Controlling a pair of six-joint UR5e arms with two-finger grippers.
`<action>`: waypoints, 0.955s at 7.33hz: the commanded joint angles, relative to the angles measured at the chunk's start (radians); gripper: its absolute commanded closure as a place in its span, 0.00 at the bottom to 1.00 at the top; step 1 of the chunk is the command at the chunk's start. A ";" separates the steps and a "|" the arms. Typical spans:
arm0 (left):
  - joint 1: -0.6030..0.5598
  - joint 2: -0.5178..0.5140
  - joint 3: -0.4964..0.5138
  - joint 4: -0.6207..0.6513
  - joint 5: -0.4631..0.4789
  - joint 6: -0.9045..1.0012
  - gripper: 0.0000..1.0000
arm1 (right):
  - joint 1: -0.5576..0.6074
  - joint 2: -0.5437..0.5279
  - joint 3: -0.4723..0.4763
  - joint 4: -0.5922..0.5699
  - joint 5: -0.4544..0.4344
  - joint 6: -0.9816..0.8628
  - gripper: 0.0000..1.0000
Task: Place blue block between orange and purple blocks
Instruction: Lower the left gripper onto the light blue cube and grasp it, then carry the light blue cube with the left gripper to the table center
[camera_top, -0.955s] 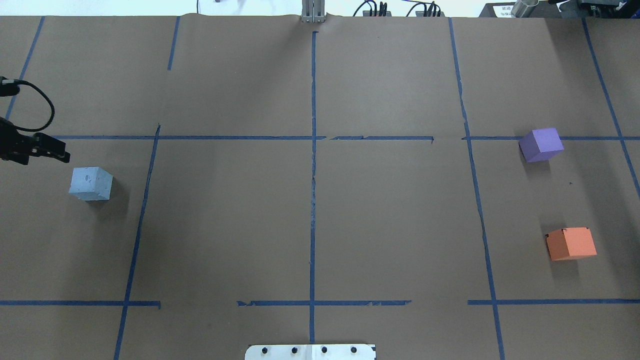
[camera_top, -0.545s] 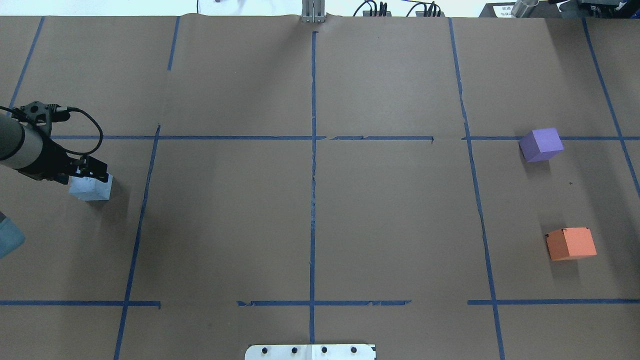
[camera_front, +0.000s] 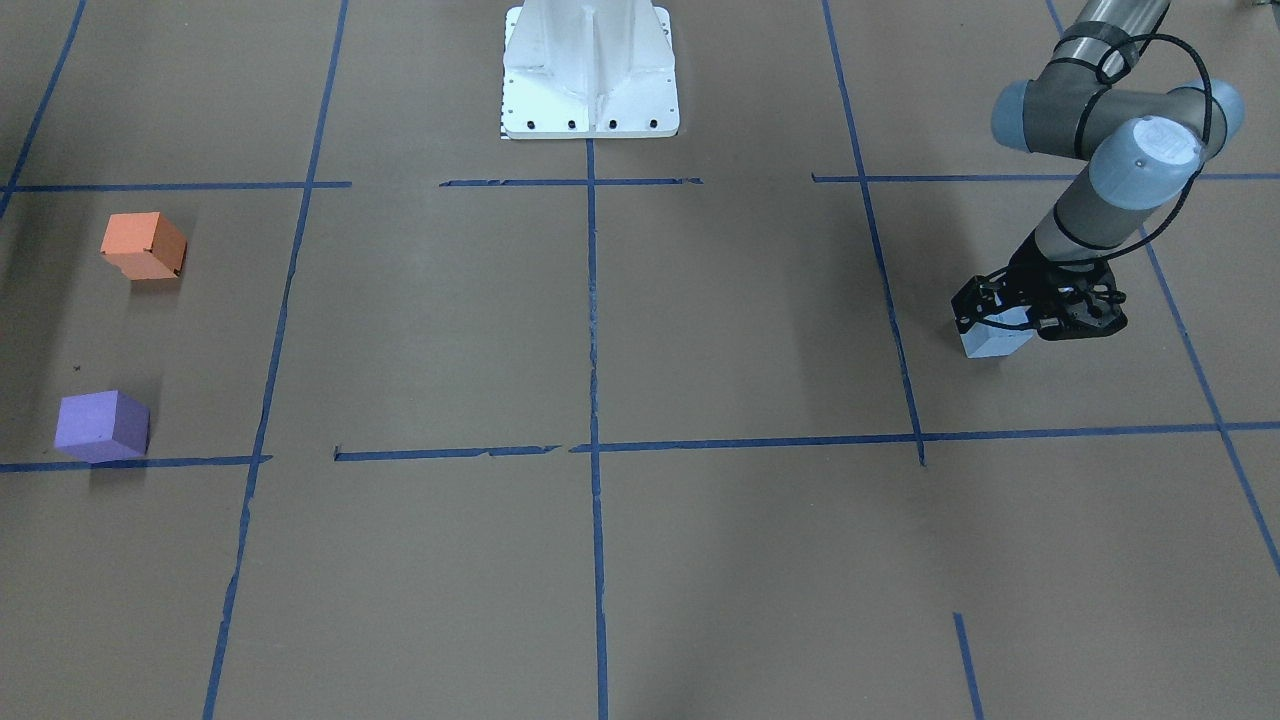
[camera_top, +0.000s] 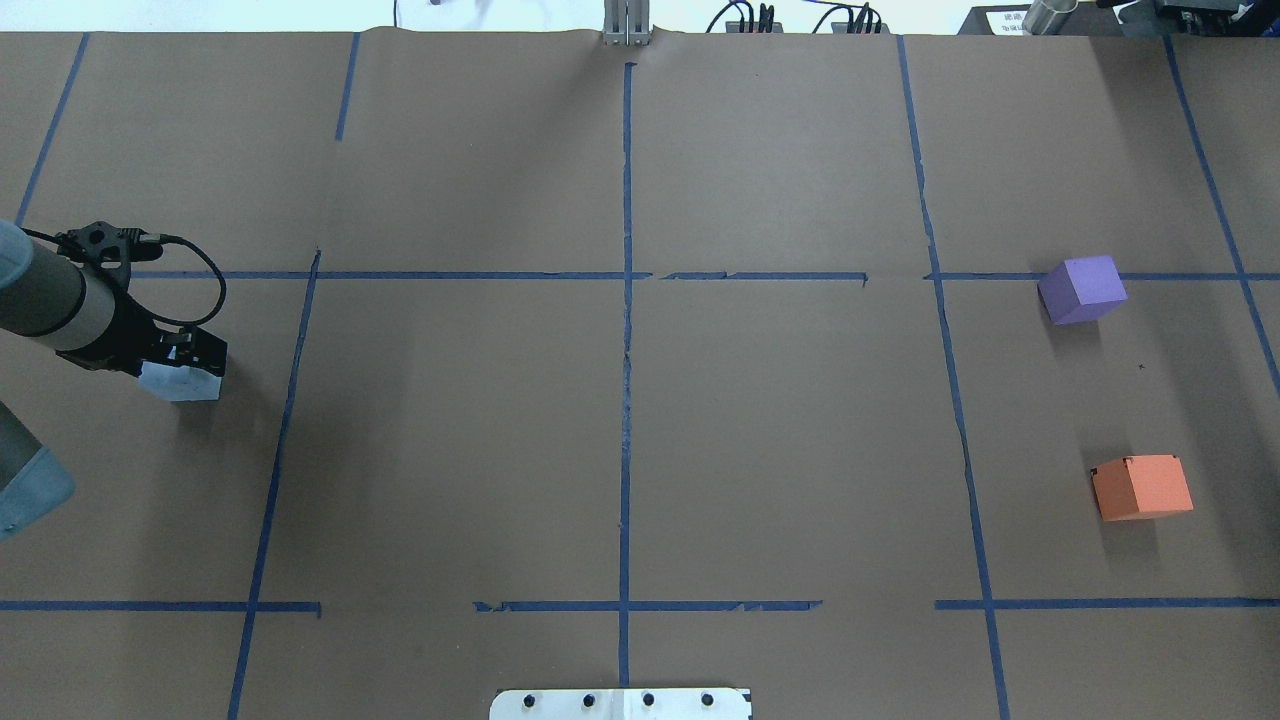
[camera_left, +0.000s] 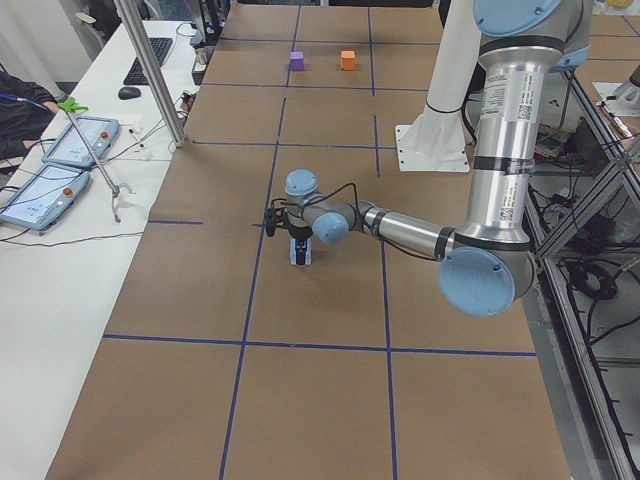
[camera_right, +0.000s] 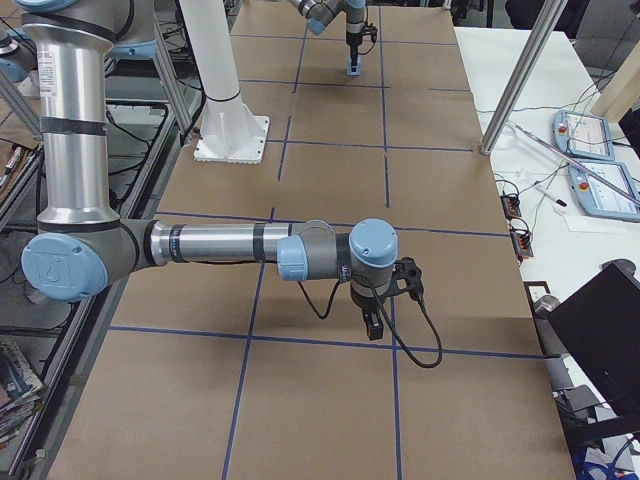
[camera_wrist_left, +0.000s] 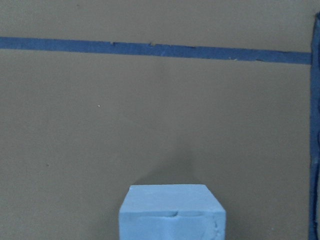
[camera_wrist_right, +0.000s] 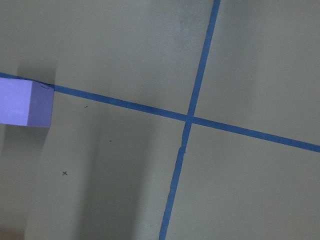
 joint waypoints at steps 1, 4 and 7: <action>0.003 -0.013 0.012 0.001 0.000 0.000 0.78 | 0.000 -0.001 0.001 0.000 0.000 0.000 0.00; -0.008 -0.145 -0.061 0.126 -0.012 -0.005 0.81 | 0.000 -0.001 0.001 0.000 0.000 0.002 0.00; 0.097 -0.464 -0.040 0.417 0.004 -0.024 0.80 | 0.000 -0.001 -0.001 0.000 -0.002 0.002 0.00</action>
